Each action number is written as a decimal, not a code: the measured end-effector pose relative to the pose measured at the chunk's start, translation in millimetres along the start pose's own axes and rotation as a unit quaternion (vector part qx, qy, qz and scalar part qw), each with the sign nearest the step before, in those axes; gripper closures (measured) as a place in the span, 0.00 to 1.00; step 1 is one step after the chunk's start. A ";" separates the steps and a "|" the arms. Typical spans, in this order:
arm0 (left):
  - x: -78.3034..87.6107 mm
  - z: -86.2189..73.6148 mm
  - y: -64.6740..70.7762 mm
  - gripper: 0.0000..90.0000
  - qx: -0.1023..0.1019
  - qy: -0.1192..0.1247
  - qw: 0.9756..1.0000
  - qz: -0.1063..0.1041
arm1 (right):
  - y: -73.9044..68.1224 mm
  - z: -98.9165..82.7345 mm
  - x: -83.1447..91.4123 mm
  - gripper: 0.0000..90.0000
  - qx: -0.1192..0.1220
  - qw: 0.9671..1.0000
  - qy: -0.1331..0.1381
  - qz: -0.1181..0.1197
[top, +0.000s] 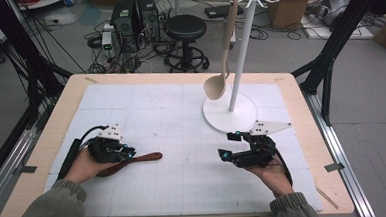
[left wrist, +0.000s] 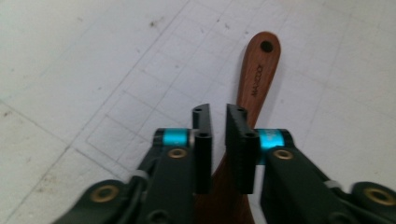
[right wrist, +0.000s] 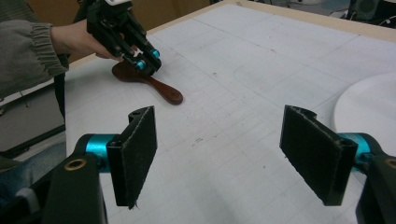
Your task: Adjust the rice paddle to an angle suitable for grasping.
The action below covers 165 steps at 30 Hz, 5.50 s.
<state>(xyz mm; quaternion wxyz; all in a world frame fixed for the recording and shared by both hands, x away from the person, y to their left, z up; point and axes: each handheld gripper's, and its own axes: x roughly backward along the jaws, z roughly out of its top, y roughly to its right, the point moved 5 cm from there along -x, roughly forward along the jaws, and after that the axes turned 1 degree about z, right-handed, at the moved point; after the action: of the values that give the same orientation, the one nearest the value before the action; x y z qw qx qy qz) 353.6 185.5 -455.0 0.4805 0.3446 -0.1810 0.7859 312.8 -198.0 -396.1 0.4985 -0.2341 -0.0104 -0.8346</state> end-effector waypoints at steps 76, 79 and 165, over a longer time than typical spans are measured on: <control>-14.3 2.0 28.0 0.87 -0.065 -0.026 0.996 -0.051 | -7.5 -14.0 -23.1 0.28 -0.013 0.999 -0.033 0.010; -10.8 4.6 28.4 0.87 -0.065 -0.018 0.996 -0.050 | -8.5 -12.3 -24.9 0.28 -0.013 0.999 -0.031 0.003; -26.4 71.8 83.1 0.80 -0.079 0.056 0.987 -0.129 | -56.0 12.1 -84.3 0.74 -0.032 0.995 -0.008 0.094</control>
<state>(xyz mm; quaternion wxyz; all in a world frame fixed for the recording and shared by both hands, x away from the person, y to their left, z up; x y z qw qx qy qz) 314.9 85.4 -420.0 0.6130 0.2815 -0.1696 0.7185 303.7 -97.1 -407.1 0.5666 -0.2565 0.0339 -0.7823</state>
